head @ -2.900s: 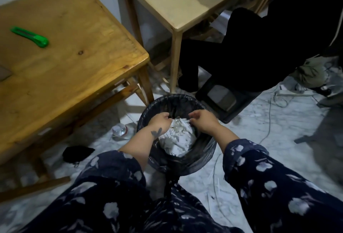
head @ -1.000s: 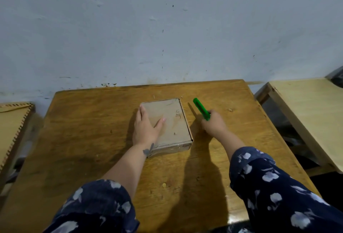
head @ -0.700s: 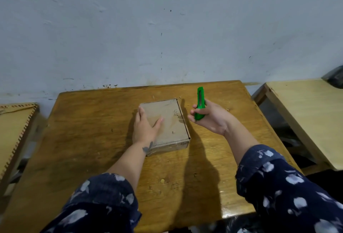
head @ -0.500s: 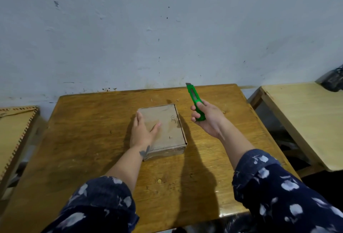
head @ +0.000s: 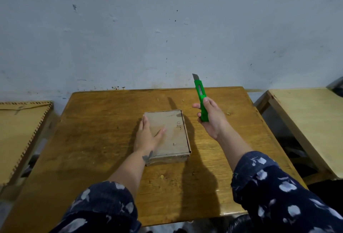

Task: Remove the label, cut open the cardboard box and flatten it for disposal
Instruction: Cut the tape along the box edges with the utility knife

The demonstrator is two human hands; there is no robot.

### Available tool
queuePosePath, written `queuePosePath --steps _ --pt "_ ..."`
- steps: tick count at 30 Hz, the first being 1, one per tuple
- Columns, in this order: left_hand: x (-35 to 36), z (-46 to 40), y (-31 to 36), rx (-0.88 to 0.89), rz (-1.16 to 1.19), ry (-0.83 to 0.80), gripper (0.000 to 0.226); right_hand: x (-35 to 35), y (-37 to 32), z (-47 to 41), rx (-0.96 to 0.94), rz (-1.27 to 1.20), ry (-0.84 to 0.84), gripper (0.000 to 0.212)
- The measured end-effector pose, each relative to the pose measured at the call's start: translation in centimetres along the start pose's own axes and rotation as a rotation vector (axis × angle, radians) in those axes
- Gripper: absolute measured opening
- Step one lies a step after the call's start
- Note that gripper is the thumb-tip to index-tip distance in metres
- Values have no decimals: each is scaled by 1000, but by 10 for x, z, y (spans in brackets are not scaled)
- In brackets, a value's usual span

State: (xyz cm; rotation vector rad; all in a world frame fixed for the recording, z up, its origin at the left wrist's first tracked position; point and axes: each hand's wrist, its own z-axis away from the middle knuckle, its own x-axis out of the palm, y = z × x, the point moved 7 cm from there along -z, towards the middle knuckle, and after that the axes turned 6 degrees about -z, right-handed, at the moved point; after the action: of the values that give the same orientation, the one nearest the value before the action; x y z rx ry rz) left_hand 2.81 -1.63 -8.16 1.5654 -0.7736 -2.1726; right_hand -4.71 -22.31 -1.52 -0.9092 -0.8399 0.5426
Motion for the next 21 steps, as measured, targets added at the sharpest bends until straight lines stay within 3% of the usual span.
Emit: queuePosePath --steps 5,10,16,18,21 --pt "-1 1 -1 -3 3 20 97 11 6 4 90 64 -46 38" --pt "-1 4 -1 20 -28 29 96 26 8 0 114 606 -95 65" --pt "-4 8 3 32 -85 55 92 62 4 -14 -448 1619 -153 42" --pt "-3 8 2 34 -86 49 92 72 11 -16 -589 1797 -155 44" --pt "-2 7 0 25 -85 48 92 82 22 -19 -672 1872 -182 46"
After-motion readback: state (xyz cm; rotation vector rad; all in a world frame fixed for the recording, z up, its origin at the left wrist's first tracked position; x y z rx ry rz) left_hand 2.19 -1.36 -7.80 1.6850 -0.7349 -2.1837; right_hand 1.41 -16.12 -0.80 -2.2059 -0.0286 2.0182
